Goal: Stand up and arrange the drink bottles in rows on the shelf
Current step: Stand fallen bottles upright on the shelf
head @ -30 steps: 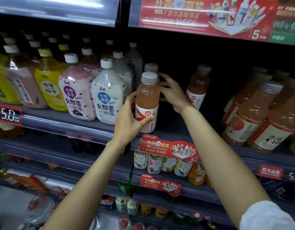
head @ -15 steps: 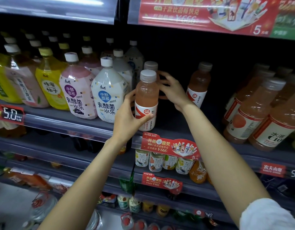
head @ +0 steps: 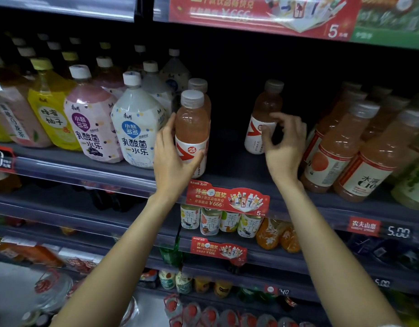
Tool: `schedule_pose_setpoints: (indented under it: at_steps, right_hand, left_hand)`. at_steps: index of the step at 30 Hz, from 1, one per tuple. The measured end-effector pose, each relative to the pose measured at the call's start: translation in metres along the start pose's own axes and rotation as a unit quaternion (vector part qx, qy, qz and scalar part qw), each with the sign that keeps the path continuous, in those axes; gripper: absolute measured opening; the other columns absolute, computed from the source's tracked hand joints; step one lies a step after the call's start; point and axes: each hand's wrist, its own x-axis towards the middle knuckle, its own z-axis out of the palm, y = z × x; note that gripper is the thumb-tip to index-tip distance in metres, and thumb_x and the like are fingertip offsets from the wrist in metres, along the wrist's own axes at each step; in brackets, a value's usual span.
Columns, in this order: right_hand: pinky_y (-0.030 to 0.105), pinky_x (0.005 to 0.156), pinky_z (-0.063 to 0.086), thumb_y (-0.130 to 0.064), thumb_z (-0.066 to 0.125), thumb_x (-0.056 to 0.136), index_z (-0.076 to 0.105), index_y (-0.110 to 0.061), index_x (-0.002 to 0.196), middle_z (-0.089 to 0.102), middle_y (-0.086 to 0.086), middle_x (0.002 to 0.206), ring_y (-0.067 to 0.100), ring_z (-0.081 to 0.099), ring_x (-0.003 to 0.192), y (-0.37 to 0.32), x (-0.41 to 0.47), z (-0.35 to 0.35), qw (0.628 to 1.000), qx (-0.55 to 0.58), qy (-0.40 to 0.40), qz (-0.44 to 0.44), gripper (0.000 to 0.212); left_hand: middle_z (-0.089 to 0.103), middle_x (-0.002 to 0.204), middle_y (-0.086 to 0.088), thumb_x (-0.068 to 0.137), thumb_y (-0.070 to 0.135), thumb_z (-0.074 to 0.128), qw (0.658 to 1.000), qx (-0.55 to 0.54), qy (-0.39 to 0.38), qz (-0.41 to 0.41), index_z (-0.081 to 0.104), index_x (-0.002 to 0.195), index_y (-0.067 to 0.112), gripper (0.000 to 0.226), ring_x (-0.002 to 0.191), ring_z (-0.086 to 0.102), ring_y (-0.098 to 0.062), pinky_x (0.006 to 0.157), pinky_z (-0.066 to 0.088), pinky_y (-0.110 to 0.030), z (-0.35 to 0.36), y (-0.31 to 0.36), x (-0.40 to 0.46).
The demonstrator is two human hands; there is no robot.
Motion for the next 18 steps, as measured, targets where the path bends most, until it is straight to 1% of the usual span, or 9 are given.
schedule_pose_setpoints:
  at_steps: [1,3,4,6,8,11,12,15,18]
  right_hand:
    - [0.021,0.088,0.034,-0.025,0.066,0.085,0.055,-0.005,0.12,0.054,0.015,0.118,0.03,0.05,0.108,0.008,0.004,0.002,0.999,-0.015,-0.009,0.034,0.041]
    - [0.027,0.098,0.031,-0.027,0.074,0.079,0.041,-0.007,0.134,0.041,0.017,0.135,0.031,0.04,0.125,0.021,0.012,0.012,0.991,0.0,-0.061,0.123,0.067]
    - [0.028,0.1,0.03,-0.026,0.077,0.076,0.034,-0.007,0.139,0.037,0.017,0.139,0.031,0.037,0.129,0.026,0.015,0.019,0.984,0.027,-0.086,0.156,0.079]
    - [0.03,0.1,0.034,-0.024,0.082,0.071,0.026,-0.009,0.142,0.038,0.015,0.139,0.028,0.041,0.129,0.031,0.02,0.032,0.971,0.086,-0.112,0.191,0.091]
    - [0.034,0.1,0.041,-0.021,0.082,0.07,0.024,-0.011,0.142,0.043,0.012,0.138,0.026,0.047,0.125,0.034,0.023,0.041,0.965,0.116,-0.109,0.209,0.094]
    - [0.039,0.1,0.045,-0.02,0.08,0.073,0.026,-0.011,0.141,0.047,0.01,0.137,0.026,0.051,0.123,0.036,0.024,0.047,0.967,0.1,-0.084,0.221,0.087]
    - [0.039,0.098,0.045,-0.021,0.08,0.073,0.027,-0.011,0.139,0.048,0.01,0.136,0.026,0.052,0.122,0.035,0.023,0.046,0.967,0.097,-0.081,0.221,0.085]
    - [0.029,0.09,0.043,-0.02,0.079,0.073,0.027,-0.017,0.139,0.052,0.007,0.133,0.024,0.054,0.118,0.023,0.013,0.035,0.967,0.103,-0.101,0.211,0.084]
    - [0.026,0.087,0.045,-0.019,0.08,0.073,0.026,-0.025,0.139,0.054,0.002,0.129,0.014,0.055,0.113,0.004,-0.005,0.014,0.962,0.136,-0.146,0.185,0.086]
  left_hand:
    - [0.041,0.139,-0.005,0.079,0.042,0.073,1.0,-0.003,0.002,0.0,0.026,0.147,0.016,0.086,0.129,0.045,-0.02,0.1,0.046,-0.045,0.0,-0.001,0.0]
    - [0.041,0.139,-0.005,0.08,0.043,0.072,1.0,-0.002,0.003,-0.001,0.027,0.147,0.016,0.085,0.129,0.045,-0.02,0.101,0.046,-0.045,0.001,0.0,-0.002]
    - [0.042,0.139,-0.005,0.08,0.043,0.072,1.0,0.001,0.003,-0.003,0.027,0.148,0.016,0.086,0.129,0.045,-0.02,0.101,0.045,-0.045,0.001,0.0,-0.002]
    - [0.042,0.139,-0.005,0.08,0.044,0.072,1.0,0.001,0.001,-0.005,0.027,0.148,0.016,0.086,0.129,0.045,-0.019,0.101,0.045,-0.045,0.001,0.001,-0.002]
    - [0.041,0.14,-0.003,0.08,0.045,0.072,1.0,-0.004,-0.003,-0.008,0.026,0.148,0.017,0.087,0.13,0.044,-0.018,0.102,0.045,-0.045,0.0,0.0,-0.002]
    - [0.04,0.14,-0.001,0.079,0.047,0.072,1.0,-0.016,-0.008,-0.012,0.025,0.148,0.018,0.088,0.13,0.044,-0.017,0.102,0.045,-0.045,0.0,-0.001,-0.001]
    - [0.04,0.14,-0.001,0.079,0.047,0.072,1.0,-0.017,-0.009,-0.012,0.025,0.148,0.018,0.088,0.13,0.044,-0.017,0.102,0.045,-0.045,-0.001,-0.001,-0.001]
    - [0.038,0.14,-0.003,0.079,0.049,0.07,1.0,-0.016,-0.017,-0.01,0.023,0.149,0.02,0.089,0.131,0.043,-0.017,0.102,0.046,-0.045,-0.002,-0.002,-0.002]
    - [0.032,0.145,-0.005,0.081,0.048,0.068,1.0,-0.02,-0.022,-0.009,0.017,0.151,0.021,0.091,0.135,0.038,-0.019,0.105,0.043,-0.046,-0.003,-0.006,-0.004]
